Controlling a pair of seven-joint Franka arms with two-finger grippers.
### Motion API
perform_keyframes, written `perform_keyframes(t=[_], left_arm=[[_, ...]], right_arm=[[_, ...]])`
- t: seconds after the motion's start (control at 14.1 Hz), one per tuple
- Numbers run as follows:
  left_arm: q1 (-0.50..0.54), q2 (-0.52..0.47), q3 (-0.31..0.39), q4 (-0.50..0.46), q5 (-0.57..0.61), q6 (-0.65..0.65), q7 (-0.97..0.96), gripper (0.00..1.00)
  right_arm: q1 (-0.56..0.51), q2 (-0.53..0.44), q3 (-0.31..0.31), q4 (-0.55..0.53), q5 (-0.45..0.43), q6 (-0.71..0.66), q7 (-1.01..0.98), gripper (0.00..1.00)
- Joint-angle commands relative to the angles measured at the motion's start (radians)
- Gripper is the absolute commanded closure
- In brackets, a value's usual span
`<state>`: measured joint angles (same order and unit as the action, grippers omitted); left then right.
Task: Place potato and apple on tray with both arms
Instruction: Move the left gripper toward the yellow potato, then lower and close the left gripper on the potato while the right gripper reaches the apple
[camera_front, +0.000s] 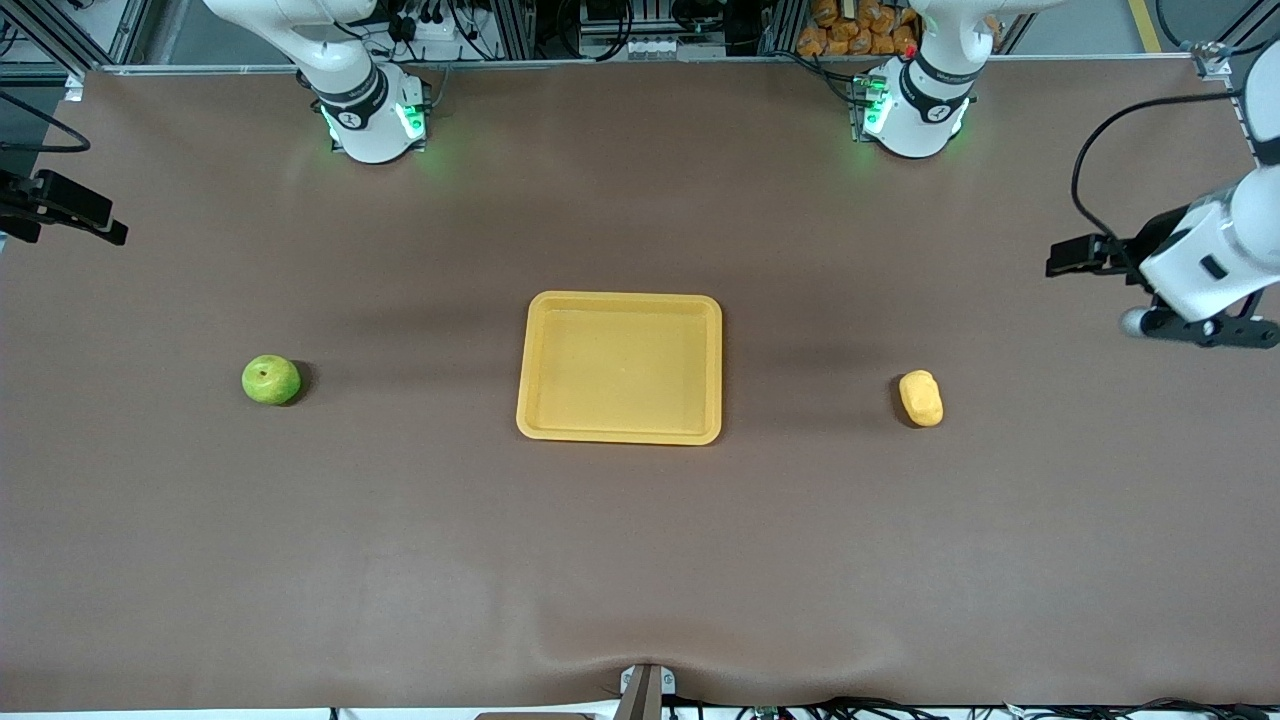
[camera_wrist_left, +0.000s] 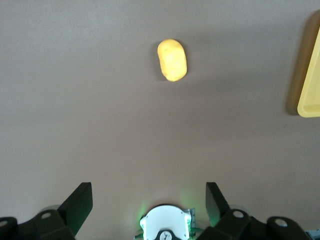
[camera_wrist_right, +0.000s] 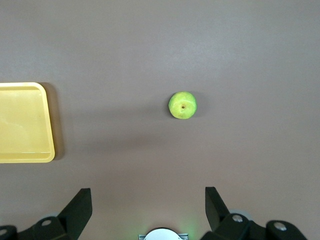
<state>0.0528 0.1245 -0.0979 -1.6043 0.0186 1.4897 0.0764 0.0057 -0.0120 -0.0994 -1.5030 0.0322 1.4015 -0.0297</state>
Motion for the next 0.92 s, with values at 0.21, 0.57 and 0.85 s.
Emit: perform_keyframes(t=[0.21, 0.57, 0.85], left_arm=[[-0.001, -0.022, -0.002, -0.242, 0.008, 0.262, -0.050, 0.00], [-0.002, -0.022, -0.002, -0.440, 0.006, 0.544, -0.084, 0.00], [-0.005, 0.030, -0.002, -0.528, 0.006, 0.777, -0.151, 0.00]], right_arm=[[-0.018, 0.021, 0.003, 0.012, 0.002, 0.001, 0.011, 0.00], [-0.016, 0.043, 0.003, 0.013, -0.008, 0.020, 0.005, 0.00], [-0.004, 0.103, 0.004, 0.053, -0.003, 0.017, 0.011, 0.00]])
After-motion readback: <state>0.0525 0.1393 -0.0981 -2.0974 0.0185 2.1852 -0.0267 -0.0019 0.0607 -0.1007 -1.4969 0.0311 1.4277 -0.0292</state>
